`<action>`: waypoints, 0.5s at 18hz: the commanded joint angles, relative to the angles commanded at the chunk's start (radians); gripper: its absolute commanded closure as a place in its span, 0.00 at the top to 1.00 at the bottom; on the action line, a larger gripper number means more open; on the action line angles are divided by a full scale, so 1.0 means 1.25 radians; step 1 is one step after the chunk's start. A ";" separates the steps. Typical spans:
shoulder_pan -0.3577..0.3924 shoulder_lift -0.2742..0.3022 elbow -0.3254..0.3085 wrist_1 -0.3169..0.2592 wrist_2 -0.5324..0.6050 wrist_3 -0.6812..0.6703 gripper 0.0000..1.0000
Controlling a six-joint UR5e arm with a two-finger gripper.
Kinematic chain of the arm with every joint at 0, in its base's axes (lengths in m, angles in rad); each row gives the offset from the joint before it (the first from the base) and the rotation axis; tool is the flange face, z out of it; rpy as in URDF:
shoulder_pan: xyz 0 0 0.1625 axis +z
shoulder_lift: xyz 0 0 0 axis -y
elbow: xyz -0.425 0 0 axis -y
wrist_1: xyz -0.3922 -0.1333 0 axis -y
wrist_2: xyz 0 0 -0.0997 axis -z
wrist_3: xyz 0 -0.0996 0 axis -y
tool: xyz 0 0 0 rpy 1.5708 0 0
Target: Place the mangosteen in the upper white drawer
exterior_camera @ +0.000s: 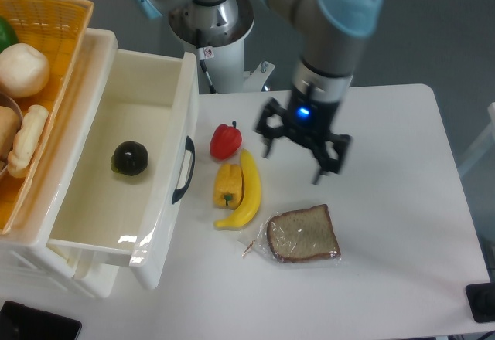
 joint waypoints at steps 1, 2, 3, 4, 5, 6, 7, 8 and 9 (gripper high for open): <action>0.015 -0.016 0.004 0.001 0.012 0.052 1.00; 0.019 -0.031 0.007 0.001 0.016 0.095 1.00; 0.022 -0.043 0.010 0.001 0.016 0.125 1.00; 0.025 -0.054 0.015 0.004 0.019 0.143 1.00; 0.028 -0.066 0.021 0.005 0.030 0.151 1.00; 0.031 -0.081 0.032 0.005 0.047 0.155 1.00; 0.031 -0.095 0.042 0.005 0.063 0.155 1.00; 0.030 -0.107 0.050 0.005 0.073 0.154 1.00; 0.030 -0.112 0.053 0.005 0.077 0.154 1.00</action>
